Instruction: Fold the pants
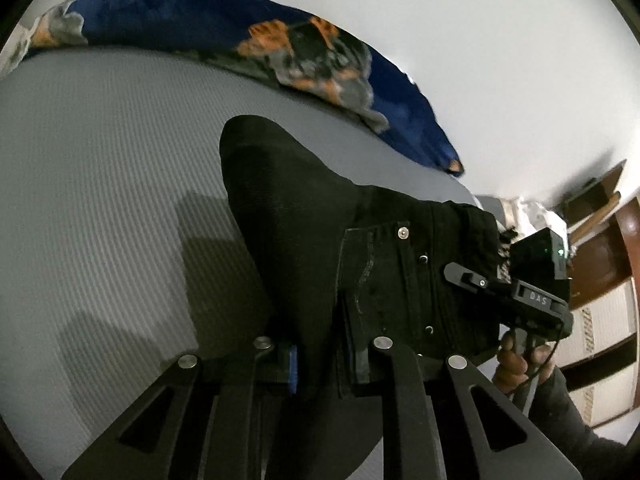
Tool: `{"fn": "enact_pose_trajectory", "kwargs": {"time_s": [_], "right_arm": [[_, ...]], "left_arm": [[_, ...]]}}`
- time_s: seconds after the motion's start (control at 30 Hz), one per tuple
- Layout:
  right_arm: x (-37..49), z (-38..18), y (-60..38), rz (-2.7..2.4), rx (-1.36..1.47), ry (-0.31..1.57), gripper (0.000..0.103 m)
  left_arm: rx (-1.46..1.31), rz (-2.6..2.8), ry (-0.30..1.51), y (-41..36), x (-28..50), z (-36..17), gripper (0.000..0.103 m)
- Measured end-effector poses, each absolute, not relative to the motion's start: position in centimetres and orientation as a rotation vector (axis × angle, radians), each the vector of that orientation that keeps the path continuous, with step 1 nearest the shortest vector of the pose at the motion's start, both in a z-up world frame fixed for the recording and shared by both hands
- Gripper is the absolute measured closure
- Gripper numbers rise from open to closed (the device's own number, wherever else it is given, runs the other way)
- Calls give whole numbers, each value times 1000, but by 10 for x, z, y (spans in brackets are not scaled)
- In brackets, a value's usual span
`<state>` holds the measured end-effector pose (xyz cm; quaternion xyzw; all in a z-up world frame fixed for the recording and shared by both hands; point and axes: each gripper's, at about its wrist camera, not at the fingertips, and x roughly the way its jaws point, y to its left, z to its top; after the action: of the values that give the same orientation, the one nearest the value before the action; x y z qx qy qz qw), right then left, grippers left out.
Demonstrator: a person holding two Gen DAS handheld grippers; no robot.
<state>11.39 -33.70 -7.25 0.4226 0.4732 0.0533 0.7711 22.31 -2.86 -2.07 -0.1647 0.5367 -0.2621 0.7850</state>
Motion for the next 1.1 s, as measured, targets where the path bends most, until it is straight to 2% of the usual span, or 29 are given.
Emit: {"fn": "enact_pose_trajectory", "kwargs": {"time_s": [0.37,0.43,0.5,0.57,0.73,0.9,1.03,1.1], "right_arm": [[167,-93,-342,47,821,1081,77],[169,-100,-340,-20,756,1111,73],[167,-103,-337,-75,686,1131,56],[164,-103,-329,-143,555,1161,50],[149,-100,-322,-190,476,1190,47],[127,-84,-315,-249,434,1163,41],[106,-61,-297,-282,368,1118,40],[97,-53,-289,-287,343,1097,36]], "left_arm": [[-313,-475,1179,-24,276,-45,86],[-290,-442,1184,-23,275,-55,78],[-263,-396,1192,-21,273,-64,69],[-240,-351,1198,-21,269,-71,60],[-127,-281,1167,-27,251,-72,48],[-11,-188,1126,-34,220,-57,46],[15,-144,1108,-32,195,-46,38],[32,-120,1094,-32,181,-40,37]]}}
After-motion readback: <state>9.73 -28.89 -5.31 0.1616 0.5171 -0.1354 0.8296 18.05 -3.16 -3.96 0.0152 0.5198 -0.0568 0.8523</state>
